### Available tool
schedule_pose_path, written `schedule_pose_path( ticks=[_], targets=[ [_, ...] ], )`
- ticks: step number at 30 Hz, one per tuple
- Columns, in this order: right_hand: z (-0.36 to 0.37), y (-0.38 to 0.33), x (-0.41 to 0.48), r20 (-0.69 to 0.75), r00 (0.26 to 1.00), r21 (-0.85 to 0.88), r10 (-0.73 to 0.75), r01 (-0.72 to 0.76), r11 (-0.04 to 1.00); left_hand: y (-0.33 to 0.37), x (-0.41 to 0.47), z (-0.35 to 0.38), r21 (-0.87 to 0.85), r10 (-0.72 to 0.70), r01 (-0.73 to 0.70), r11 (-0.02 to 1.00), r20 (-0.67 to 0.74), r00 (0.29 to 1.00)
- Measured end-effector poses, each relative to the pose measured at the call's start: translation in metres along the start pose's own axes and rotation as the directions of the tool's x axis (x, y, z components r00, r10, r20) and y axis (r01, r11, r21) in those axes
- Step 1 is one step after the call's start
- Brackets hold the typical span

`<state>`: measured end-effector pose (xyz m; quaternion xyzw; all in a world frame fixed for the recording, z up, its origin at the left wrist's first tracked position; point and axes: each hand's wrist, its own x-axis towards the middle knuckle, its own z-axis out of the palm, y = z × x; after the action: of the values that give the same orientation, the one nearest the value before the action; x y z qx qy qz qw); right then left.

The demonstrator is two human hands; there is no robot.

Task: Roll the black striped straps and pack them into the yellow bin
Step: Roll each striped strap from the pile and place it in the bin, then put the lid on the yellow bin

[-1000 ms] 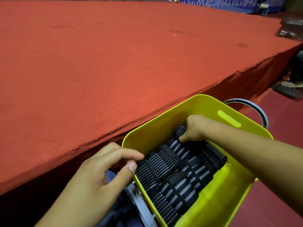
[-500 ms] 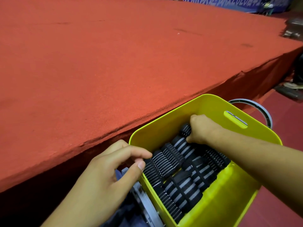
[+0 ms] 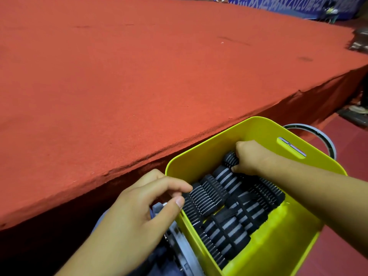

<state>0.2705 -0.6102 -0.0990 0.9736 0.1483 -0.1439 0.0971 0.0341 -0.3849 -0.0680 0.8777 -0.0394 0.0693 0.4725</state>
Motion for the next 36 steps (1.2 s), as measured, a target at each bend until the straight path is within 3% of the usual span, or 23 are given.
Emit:
schedule_pose_path(
  ticks=[5,12,15,19,23,28,32,36],
  targets=[
    [-0.001,-0.002,0.0,0.051,0.999,0.023,0.006,-0.008,1.0,-0.001,-0.001,0.0,-0.015,0.013,-0.013,1.0,0.002,1.0],
    [-0.027,0.016,-0.008,0.118,0.993,0.237,-0.024,-0.005,0.972,-0.003,0.0,-0.001,-0.031,0.026,-0.026,0.999,0.012,1.0],
    [-0.043,0.023,-0.022,0.01,0.995,0.37,-0.095,0.085,0.925,0.0,0.007,0.001,0.01,0.052,-0.052,0.999,-0.039,0.998],
    [-0.069,0.039,-0.061,-0.236,0.966,0.594,-0.106,0.23,0.771,0.011,0.033,0.006,0.108,0.117,-0.102,0.989,-0.141,0.983],
    [-0.088,0.066,-0.101,-0.353,0.934,0.696,-0.06,0.305,0.649,0.022,0.051,0.02,0.129,0.14,-0.125,0.984,-0.109,0.984],
    [-0.074,0.118,-0.12,-0.36,0.929,0.783,0.089,0.248,0.571,0.036,0.072,0.04,0.161,0.147,-0.13,0.978,-0.1,0.984],
    [-0.032,0.163,-0.111,-0.321,0.88,0.886,0.35,0.148,0.439,0.046,0.085,0.05,0.219,0.156,-0.129,0.967,-0.111,0.981],
    [0.042,0.198,-0.102,-0.115,0.815,0.964,0.568,-0.046,0.262,0.043,0.084,0.056,0.215,0.149,-0.118,0.969,-0.134,0.98]
  ],
)
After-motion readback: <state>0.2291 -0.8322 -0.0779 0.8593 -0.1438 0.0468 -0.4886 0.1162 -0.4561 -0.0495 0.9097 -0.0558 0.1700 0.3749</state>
